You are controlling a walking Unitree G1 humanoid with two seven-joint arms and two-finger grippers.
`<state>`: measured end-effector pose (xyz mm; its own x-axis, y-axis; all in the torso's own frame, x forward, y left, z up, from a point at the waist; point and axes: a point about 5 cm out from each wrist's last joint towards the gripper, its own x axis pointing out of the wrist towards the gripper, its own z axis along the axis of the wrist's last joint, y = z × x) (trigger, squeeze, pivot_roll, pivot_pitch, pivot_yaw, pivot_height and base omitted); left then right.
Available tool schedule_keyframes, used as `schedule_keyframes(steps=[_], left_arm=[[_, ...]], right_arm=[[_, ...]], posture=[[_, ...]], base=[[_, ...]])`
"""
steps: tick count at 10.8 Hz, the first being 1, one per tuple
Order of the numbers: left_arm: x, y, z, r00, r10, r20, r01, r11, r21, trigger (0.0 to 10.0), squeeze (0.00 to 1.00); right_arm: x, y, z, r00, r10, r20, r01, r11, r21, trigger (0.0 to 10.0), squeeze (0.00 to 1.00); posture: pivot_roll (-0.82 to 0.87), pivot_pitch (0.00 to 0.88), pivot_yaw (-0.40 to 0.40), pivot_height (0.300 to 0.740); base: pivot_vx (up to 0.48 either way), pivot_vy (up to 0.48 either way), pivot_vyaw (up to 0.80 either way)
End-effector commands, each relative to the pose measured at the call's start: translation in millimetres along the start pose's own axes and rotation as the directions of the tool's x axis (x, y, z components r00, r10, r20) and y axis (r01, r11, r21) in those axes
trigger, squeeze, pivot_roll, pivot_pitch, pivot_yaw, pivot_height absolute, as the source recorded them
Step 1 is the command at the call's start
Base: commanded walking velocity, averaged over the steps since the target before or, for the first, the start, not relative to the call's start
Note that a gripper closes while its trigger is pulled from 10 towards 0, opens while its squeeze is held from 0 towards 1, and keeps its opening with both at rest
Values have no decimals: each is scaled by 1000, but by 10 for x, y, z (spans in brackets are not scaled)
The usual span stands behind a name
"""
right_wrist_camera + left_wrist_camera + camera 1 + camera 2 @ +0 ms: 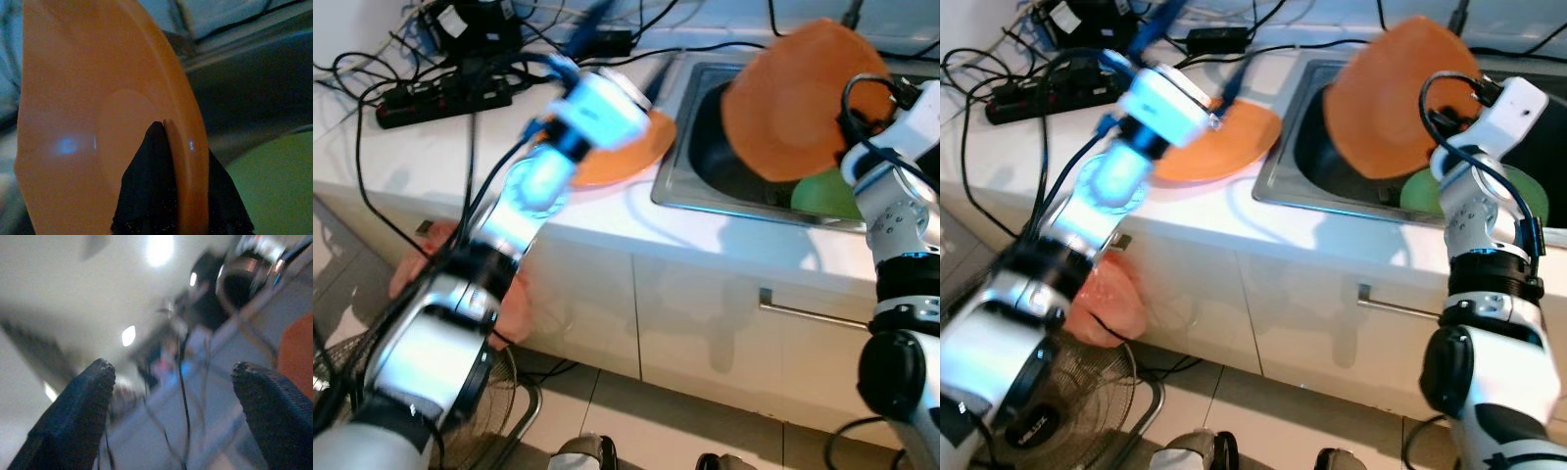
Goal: Kitchen organization
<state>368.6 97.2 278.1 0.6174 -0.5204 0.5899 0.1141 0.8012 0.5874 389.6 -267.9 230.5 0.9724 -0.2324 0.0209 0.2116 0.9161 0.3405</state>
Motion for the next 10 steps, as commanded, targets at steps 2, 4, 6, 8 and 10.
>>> schedule_keyframes(steps=[2, 4, 6, 8, 10], left_arm=[[-67, -11, -174, 982, -78, -174, 33, 968, -248, 10000, 1000], [-123, -136, -214, 929, -299, -219, 204, 906, -371, 10000, 1000], [-207, -241, -179, 843, -491, -219, 343, 805, -485, 10000, 1000], [-280, -260, -158, 773, -584, -249, 404, 755, -516, 10000, 1000], [-331, -229, -103, 735, -624, -264, 426, 729, -536, 10000, 1000]], right_arm=[[54, 21, 96, 999, -10, 32, 13, 996, -93, 0, 0], [73, -73, 96, 998, -50, 38, 57, 975, -215, 0, 0], [68, -190, -6, 997, -69, -35, 55, 952, -302, 0, 0], [58, -213, -122, 994, -44, -100, 2, 923, -385, 0, 0], [24, -271, -273, 985, -34, -170, -47, 889, -455, 0, 0]], posture=[[116, 107, 99, 740], [135, 119, 106, 740], [153, 135, 109, 740], [177, 149, 103, 740], [204, 153, 95, 740]], base=[[0, 0, 0], [0, 0, 0], [0, 0, 0], [0, 0, 0], [0, 0, 0]])
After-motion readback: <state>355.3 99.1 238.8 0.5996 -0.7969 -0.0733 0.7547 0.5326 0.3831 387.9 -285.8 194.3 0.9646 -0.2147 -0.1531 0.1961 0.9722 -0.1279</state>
